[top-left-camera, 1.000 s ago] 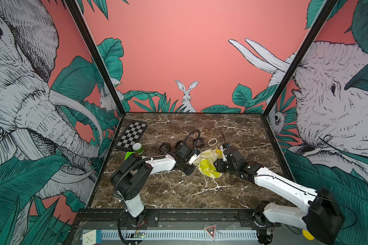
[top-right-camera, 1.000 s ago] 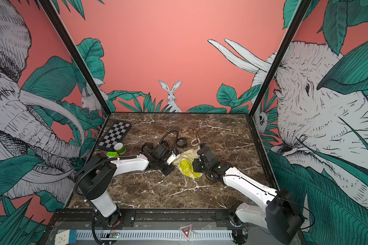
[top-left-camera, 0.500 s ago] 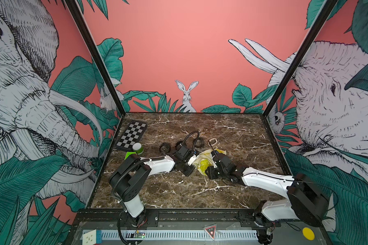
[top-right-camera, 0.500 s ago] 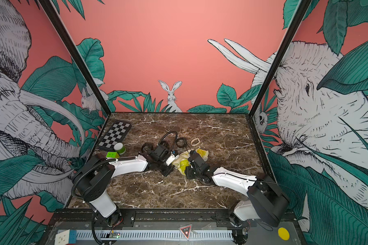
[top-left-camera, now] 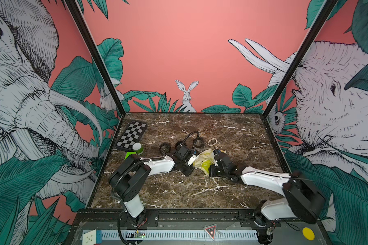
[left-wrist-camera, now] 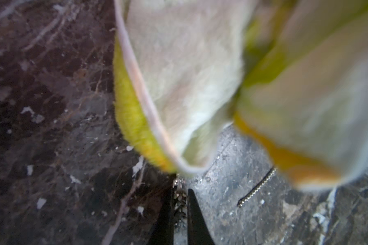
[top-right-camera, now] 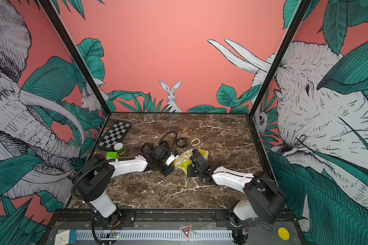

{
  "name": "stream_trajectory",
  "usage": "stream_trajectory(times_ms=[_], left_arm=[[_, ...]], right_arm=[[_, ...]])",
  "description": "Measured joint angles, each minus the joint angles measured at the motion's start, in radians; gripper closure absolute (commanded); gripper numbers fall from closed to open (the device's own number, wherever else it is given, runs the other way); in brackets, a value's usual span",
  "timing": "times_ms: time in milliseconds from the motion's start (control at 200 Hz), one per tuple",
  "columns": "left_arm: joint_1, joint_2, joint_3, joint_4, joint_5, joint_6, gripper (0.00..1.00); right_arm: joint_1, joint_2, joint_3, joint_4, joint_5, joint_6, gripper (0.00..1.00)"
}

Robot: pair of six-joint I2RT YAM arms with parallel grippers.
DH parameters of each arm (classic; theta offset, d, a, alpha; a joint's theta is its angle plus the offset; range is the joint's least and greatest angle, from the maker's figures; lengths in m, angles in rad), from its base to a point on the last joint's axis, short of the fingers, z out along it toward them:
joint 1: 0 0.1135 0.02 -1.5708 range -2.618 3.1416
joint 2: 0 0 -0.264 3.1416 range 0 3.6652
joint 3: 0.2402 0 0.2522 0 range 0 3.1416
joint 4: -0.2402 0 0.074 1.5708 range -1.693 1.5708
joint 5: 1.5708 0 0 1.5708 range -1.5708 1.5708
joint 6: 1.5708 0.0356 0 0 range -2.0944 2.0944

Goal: Wipe the watch dial
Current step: Wipe the dirt from the watch dial.

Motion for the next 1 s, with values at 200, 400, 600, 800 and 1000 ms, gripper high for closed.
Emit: stream_trajectory(times_ms=[200,400,600,800,1000], left_arm=[[0.0,0.0,0.0,0.0,0.0,-0.003,0.98],[0.0,0.0,0.0,0.0,0.0,-0.008,0.98],[0.0,-0.003,-0.005,0.005,0.0,-0.014,0.98],[0.0,-0.007,-0.014,0.016,0.0,-0.018,0.99],[0.0,-0.01,-0.021,0.026,0.002,-0.023,0.99]], right_arm=[[-0.174,-0.394,0.116,-0.322,0.153,-0.093,1.0],[-0.179,-0.407,0.182,-0.428,0.148,-0.121,1.0],[-0.145,-0.149,0.027,-0.217,-0.087,-0.04,1.0],[-0.09,0.074,0.019,0.03,-0.253,0.031,1.0],[-0.074,0.262,0.043,0.266,-0.358,0.112,1.0]])
